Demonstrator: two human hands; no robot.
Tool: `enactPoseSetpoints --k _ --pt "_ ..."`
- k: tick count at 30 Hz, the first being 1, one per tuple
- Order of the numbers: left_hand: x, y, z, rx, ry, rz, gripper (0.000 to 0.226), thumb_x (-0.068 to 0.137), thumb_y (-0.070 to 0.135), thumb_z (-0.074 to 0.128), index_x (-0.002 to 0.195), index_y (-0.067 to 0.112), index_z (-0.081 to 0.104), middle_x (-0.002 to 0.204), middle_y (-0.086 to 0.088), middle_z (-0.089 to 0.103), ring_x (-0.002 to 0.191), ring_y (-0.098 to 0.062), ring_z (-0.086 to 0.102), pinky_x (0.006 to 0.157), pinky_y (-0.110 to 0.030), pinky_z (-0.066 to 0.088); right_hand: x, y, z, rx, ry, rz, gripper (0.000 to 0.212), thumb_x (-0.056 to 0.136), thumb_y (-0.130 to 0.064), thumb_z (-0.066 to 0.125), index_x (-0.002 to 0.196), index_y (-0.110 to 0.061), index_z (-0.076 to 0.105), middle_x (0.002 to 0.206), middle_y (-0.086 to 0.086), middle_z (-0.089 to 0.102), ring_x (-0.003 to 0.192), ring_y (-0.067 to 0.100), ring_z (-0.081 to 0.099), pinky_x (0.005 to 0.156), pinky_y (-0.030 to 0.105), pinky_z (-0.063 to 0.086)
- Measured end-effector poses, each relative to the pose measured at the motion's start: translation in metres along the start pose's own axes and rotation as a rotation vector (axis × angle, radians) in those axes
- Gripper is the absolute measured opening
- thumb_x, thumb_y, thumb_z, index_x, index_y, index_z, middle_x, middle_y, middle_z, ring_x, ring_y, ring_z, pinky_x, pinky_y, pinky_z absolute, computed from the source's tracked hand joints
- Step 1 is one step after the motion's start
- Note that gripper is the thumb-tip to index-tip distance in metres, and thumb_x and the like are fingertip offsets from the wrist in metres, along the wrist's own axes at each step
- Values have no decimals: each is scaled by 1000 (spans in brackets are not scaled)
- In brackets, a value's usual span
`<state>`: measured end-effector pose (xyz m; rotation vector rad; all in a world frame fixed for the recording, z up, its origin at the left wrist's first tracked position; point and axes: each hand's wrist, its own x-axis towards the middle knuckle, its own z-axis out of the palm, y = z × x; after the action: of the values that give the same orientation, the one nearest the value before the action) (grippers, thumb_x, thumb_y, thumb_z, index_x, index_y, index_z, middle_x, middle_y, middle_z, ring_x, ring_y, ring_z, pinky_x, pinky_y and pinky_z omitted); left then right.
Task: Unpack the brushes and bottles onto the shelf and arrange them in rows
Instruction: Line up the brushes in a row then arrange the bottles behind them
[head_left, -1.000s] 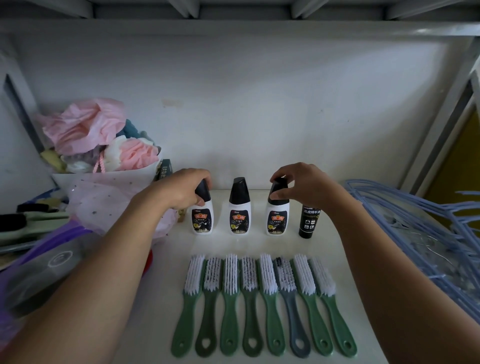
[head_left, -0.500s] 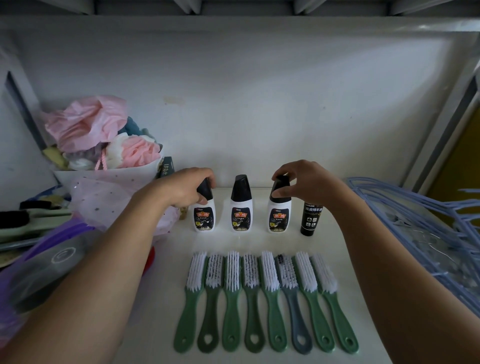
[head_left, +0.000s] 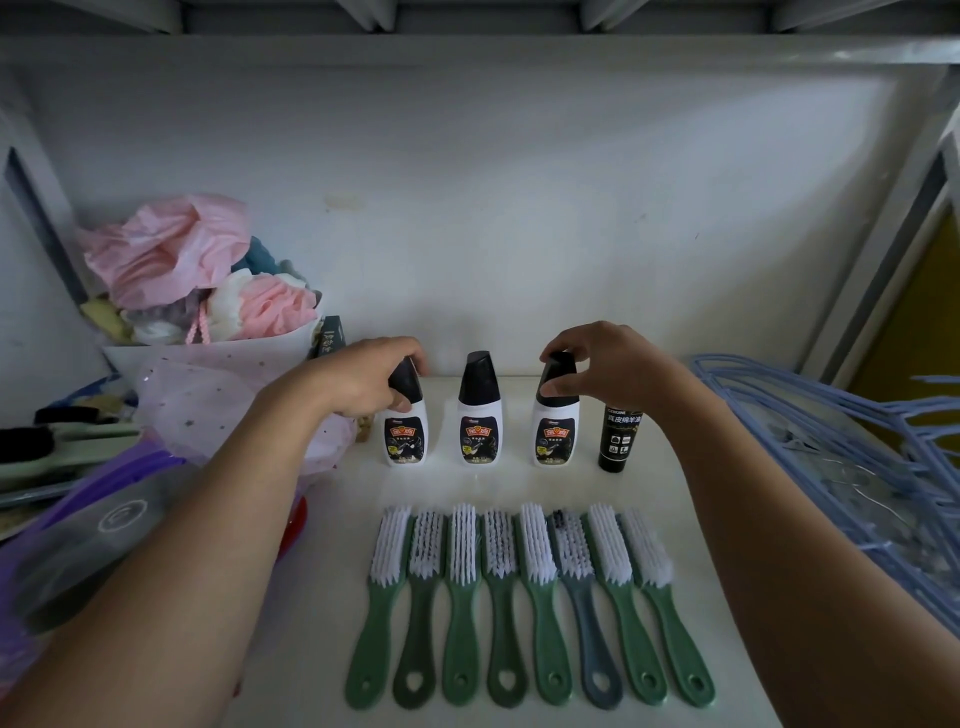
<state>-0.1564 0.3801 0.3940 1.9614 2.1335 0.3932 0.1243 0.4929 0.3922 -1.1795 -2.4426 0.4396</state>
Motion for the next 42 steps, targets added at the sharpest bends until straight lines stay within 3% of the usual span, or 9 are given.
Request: enactPoseSetpoints --k 5,10,12,15,19,29,42 --pt "1 -5 -1 -84 7 -9 51 79 30 84 121 33 56 113 6 66 104 -17 63 96 -42 52 -4 0 -15 88 7 -4 50 70 -58 78 113 -36 68 111 -8 67 107 11 61 96 36 49" --pt "3 11 -4 -185 196 97 53 79 43 82 124 27 58 122 10 63 114 -9 58 99 -30 47 -13 17 -43 108 78 33 56 66 -68 75 111 -35 70 108 -8 69 103 8 63 94 32 50" --pt "4 23 -3 -175 271 172 51 81 42 81 125 25 60 123 10 63 115 -6 57 96 -25 44 -18 28 -51 95 54 67 55 67 -59 80 113 -32 70 108 -8 68 103 9 62 93 31 48" --pt "7 40 3 -158 287 250 49 83 39 80 126 25 60 124 12 64 116 -6 57 103 -30 45 -21 40 -51 29 -49 122 50 70 -40 87 115 -28 69 108 -5 69 104 14 62 90 32 48" --pt "10 55 15 -74 260 285 53 84 38 79 131 25 59 129 12 64 119 -9 58 106 -38 46 -16 51 -38 -57 -97 144 30 72 -21 86 96 -31 71 98 -5 73 95 15 67 92 39 54" --pt "19 58 33 70 222 246 35 91 21 72 124 24 63 122 6 63 109 -22 59 95 -41 48 -18 51 -35 -76 -41 130 16 77 -17 80 86 -28 72 82 -6 68 79 12 60 68 26 42" --pt "21 54 34 42 225 231 34 91 23 72 123 27 63 124 9 63 110 -19 58 95 -41 48 -19 54 -37 -48 12 161 12 82 -18 78 93 -21 78 86 0 73 84 17 65 67 27 45"
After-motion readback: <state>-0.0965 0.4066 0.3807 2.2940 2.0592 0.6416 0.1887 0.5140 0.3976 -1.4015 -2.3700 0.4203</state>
